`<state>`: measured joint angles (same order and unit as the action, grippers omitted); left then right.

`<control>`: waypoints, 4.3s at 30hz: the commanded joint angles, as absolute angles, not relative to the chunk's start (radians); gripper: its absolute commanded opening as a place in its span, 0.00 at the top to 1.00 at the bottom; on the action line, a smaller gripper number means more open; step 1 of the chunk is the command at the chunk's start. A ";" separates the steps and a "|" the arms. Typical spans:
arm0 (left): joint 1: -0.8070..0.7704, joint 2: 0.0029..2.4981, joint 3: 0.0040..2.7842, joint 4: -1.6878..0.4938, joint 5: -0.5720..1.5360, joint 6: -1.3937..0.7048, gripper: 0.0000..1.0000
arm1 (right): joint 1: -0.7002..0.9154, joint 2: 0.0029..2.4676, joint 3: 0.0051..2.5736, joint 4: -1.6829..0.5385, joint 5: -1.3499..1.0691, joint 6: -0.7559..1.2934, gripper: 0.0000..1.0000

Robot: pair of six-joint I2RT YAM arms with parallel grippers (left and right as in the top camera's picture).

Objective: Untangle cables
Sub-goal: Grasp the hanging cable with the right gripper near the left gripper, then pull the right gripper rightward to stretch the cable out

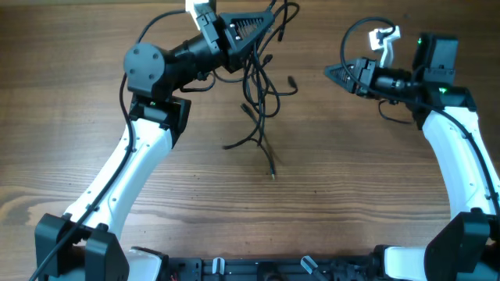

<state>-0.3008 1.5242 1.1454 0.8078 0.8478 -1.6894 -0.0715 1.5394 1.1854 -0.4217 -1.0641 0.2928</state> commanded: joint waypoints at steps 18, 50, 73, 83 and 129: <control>-0.304 1.513 1.162 0.601 0.663 -1.706 0.96 | 0.243 1.554 1.185 0.125 -1.301 0.351 0.53; -0.350 1.513 1.161 -0.205 0.770 -0.509 0.36 | 0.279 1.482 1.565 -0.940 -0.186 0.525 0.96; -0.651 1.673 1.161 -0.252 0.449 -0.801 0.43 | 0.278 1.483 1.567 -0.866 -0.487 0.487 0.96; -0.640 1.683 1.160 -0.324 0.288 -0.793 0.46 | 0.065 1.370 1.676 -0.876 -0.775 0.429 0.96; 0.120 1.597 1.461 -0.592 0.357 -0.167 0.96 | -0.215 1.747 1.673 -1.070 -0.822 0.025 0.96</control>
<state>0.1497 1.6047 1.4467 -0.5938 0.1230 -0.2222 -0.3145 1.7451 1.6577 -1.0752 -0.6945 0.1398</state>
